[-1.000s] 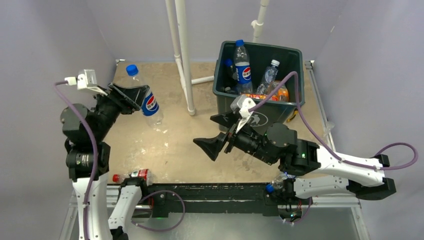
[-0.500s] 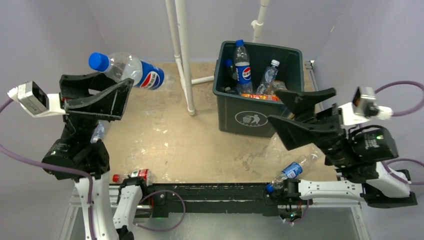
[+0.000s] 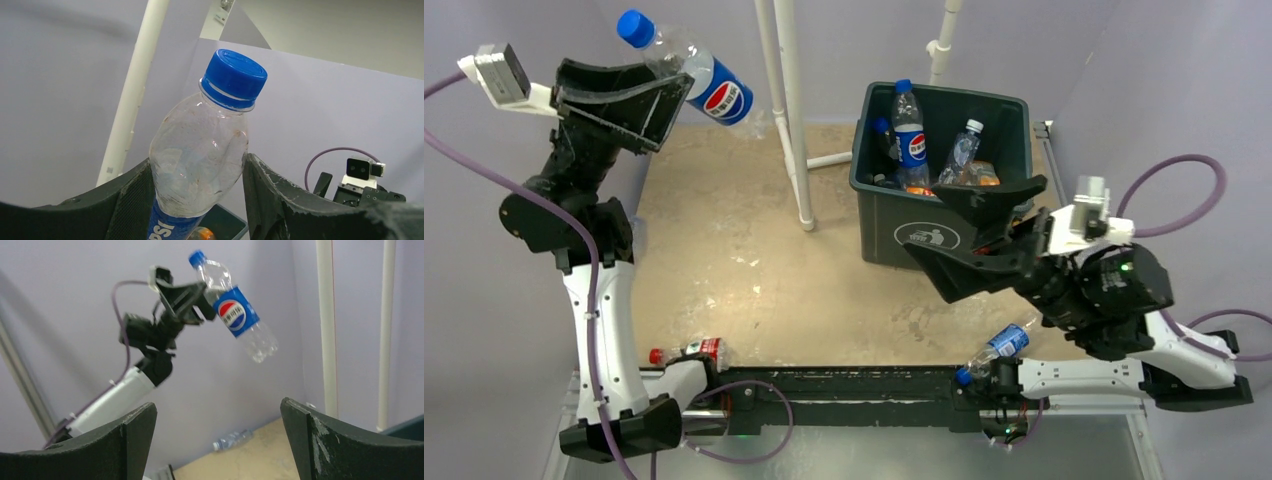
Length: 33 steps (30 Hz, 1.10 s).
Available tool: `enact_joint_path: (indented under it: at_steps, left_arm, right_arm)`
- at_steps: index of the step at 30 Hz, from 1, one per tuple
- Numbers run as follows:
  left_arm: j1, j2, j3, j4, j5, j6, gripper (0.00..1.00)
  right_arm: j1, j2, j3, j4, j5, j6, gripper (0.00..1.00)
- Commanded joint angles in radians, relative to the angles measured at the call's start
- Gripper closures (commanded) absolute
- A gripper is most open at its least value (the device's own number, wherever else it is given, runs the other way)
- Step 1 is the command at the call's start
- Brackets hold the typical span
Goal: Put the plastic bottles in the bin
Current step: Place the plastic bottle in the trash bin.
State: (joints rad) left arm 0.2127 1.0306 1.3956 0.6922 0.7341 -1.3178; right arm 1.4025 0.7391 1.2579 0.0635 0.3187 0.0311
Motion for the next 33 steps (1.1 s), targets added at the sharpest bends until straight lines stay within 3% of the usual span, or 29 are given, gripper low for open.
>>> enact_joint_path:
  at_steps: [1, 3, 5, 10, 14, 19, 23, 28, 29, 32, 33]
  left_arm:
    - [-0.037, 0.051, 0.147, -0.083, 0.042, 0.100, 1.00]
    - [-0.094, 0.074, 0.177, -0.114, 0.026, 0.140, 1.00]
    - [-0.219, 0.104, 0.226, -0.244, -0.017, 0.256, 1.00]
    - [-0.710, 0.227, 0.344, -0.611, -0.246, 0.666, 1.00]
    - [-1.002, 0.287, 0.413, -0.707, -0.434, 0.869, 1.00]
    - [-1.123, 0.436, 0.462, -0.712, -0.531, 0.985, 1.00]
    - [-1.128, 0.520, 0.432, -0.550, -0.572, 1.032, 1.00]
    - [-1.128, 0.695, 0.578, -0.521, -0.553, 1.005, 1.00]
    - [-1.128, 0.716, 0.589, -0.513, -0.557, 1.000, 0.88]
    - [-1.128, 0.711, 0.563, -0.543, -0.633, 0.990, 0.20]
    - [-1.129, 0.682, 0.532, -0.548, -0.665, 0.999, 0.12]
  right_arm:
    - [0.004, 0.054, 0.021, -0.011, 0.102, -0.059, 0.01]
    - [0.004, 0.066, 0.008, 0.000, 0.113, -0.064, 0.01]
    - [0.004, 0.071, -0.006, 0.012, 0.122, -0.067, 0.01]
    - [0.005, 0.057, -0.022, 0.022, 0.167, -0.074, 0.01]
    - [0.004, -0.004, -0.048, 0.033, 0.229, -0.072, 0.01]
    - [0.005, -0.104, -0.085, 0.018, 0.212, -0.058, 0.01]
    - [0.004, -0.186, -0.120, 0.027, 0.179, -0.039, 0.01]
    - [0.004, -0.209, -0.131, 0.017, 0.171, 0.000, 0.01]
    - [0.004, -0.206, -0.130, 0.015, 0.165, 0.002, 0.01]
    - [0.005, -0.191, -0.115, 0.000, 0.154, 0.006, 0.01]
    - [0.004, -0.186, -0.113, -0.004, 0.154, 0.006, 0.01]
